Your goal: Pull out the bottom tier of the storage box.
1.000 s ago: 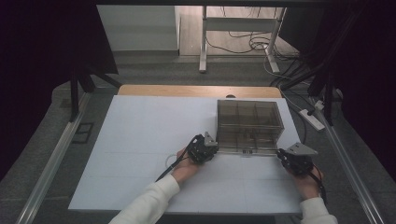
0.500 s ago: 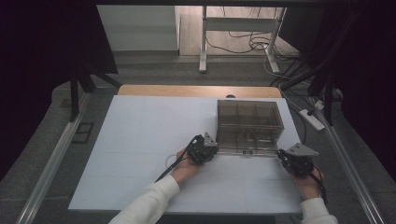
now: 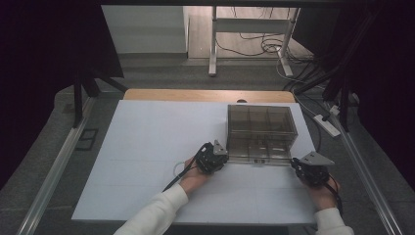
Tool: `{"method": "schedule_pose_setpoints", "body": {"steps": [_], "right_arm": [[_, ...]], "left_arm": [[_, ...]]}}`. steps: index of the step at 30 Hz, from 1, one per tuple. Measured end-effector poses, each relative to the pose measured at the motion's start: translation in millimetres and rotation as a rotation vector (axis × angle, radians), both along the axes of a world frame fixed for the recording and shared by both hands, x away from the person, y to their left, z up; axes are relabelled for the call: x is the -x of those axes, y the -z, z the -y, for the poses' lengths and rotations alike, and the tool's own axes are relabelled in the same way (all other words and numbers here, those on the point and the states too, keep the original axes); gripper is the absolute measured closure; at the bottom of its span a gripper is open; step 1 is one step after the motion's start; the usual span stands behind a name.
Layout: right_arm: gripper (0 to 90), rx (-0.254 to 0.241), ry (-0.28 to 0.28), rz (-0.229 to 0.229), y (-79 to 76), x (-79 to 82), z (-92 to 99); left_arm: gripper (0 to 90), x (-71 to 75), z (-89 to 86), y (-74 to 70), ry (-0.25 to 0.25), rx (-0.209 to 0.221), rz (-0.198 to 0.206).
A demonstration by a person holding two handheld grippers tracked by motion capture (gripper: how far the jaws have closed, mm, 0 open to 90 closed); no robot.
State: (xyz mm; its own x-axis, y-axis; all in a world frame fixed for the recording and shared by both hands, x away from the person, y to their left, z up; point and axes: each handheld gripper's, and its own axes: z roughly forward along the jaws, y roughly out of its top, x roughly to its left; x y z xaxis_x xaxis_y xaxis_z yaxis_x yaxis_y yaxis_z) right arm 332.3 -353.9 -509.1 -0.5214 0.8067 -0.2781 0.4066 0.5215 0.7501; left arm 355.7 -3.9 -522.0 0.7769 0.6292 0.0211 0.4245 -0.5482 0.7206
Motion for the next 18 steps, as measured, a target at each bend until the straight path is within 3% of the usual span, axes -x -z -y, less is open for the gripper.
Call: {"method": "schedule_pose_setpoints", "body": {"steps": [8,9,10,12,13,14,15,18], "right_arm": [[80.6,-0.009,-0.004,-0.003,0.1,3.1,1.4],[85.0,-0.011,-0.002,-0.001,-0.2,3.5,1.5],[87.9,-0.038,-0.007,0.021,-1.1,5.0,2.1],[89.4,-0.125,-0.068,0.014,-5.7,6.3,2.9],[89.4,-0.111,-0.069,0.024,-6.2,7.1,-0.8],[89.1,-0.025,-0.037,0.042,-6.8,8.1,-6.8],[87.7,0.019,-0.047,0.052,-7.6,8.8,-10.6],[79.3,-0.002,-0.014,0.052,-10.2,8.5,-8.6]], "left_arm": [[84.8,3.3,-0.2,0.2,0.004,0.002,0.000],[84.9,3.5,-0.4,0.2,0.009,0.007,-0.003],[86.6,4.3,-1.0,-0.8,0.013,0.014,0.002],[89.1,5.7,-0.9,-3.1,0.041,0.048,0.001],[89.1,7.4,1.3,-3.8,0.022,0.011,0.032],[89.0,8.1,2.7,-3.2,0.014,-0.017,0.052],[88.9,7.5,2.3,-2.5,0.013,-0.014,0.039],[87.0,4.2,-1.2,-0.4,0.009,0.003,0.004]]}}
